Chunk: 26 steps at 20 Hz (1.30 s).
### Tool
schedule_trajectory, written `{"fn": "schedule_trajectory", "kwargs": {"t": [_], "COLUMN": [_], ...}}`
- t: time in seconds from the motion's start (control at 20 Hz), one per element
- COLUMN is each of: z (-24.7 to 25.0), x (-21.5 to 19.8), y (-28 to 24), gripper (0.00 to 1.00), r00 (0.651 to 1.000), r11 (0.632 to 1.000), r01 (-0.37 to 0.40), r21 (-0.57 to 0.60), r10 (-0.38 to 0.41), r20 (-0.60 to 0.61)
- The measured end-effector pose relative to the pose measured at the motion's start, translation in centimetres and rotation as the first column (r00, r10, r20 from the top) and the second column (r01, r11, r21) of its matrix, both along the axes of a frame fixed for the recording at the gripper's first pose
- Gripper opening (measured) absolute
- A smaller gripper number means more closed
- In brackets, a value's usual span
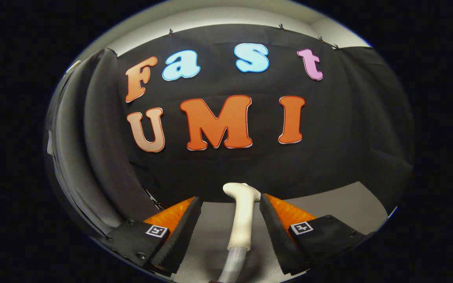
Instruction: Iron the clothes twice with a garment steamer, once on the left side and once on the right side.
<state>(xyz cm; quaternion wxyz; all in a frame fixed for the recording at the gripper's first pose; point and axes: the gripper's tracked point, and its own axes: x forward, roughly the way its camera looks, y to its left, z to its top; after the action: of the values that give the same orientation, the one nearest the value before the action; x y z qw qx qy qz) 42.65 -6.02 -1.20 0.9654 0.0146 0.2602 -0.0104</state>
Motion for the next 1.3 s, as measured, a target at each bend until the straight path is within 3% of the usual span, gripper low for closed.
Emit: {"fn": "schedule_trajectory", "kwargs": {"t": [0.4,0.7,0.9,1.0,1.15,1.3], "z": [-5.8,-9.1,-9.7,-9.1,-8.3,-6.3], "x": [0.0,-0.1,-0.4,-0.8,-1.6,-3.0], "y": [-0.2,-1.7,-1.2,-1.4,-1.7,-0.9], "gripper": [0.97,0.96,0.81,0.52,0.45,0.45], "r00": [0.979,0.946,0.945,0.953,0.968,0.983], "r11": [0.986,0.972,0.962,0.966,0.975,0.976], "r01": [0.013,0.087,0.083,0.084,0.067,0.03], "r21": [0.166,0.219,0.262,0.244,0.213,0.215], "r10": [0.021,-0.012,0.008,-0.007,-0.011,0.01], "r20": [-0.205,-0.325,-0.326,-0.302,-0.252,-0.186]}}
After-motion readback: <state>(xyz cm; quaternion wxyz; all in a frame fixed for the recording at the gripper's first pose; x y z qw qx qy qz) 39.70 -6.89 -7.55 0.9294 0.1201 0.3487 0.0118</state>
